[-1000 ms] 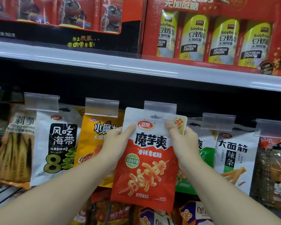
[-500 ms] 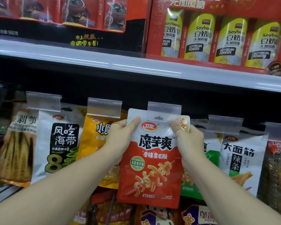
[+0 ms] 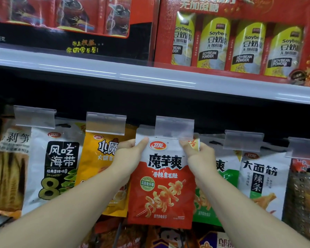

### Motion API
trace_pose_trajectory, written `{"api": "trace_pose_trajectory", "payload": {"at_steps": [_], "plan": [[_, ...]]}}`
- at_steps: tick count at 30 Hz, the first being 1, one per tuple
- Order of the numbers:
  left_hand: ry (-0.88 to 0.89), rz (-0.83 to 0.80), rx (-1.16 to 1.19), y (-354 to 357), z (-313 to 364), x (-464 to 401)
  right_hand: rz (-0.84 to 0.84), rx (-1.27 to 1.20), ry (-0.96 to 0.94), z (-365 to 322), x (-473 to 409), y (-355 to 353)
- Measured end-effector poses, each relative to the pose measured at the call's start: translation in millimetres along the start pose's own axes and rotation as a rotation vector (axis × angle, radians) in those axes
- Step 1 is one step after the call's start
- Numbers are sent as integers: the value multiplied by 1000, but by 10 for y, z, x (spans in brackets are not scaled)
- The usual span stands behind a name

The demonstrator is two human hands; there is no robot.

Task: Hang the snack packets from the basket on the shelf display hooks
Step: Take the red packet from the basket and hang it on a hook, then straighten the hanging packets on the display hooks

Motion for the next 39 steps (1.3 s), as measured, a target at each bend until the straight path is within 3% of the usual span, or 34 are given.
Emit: {"api": "trace_pose_trajectory", "payload": {"at_steps": [8,19,30,35,39], "plan": [[29,159,-157,75,-121,-236,31,104,9,96,-237,137],[81,141,-355,102,-164,-344,56,261,-24,201,-335,180],[160,162,-263,-65,-287,-262,47,221,-209,223,-73,51],[353,181,-371,-335,-328,31,61,258,-313,337,95,-33],[625,315,-523,-738,-312,242,127,421,-431,374,304,-85]]}}
Point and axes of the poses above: each hand's wrist, its own x-axis away from the middle knuckle, its own y-axis out of the palm, z = x × y, the point moved 4 cm from there along -x, towards the middle knuckle, and after that the axes turned 13 degrees about z, right-handed, at the moved point
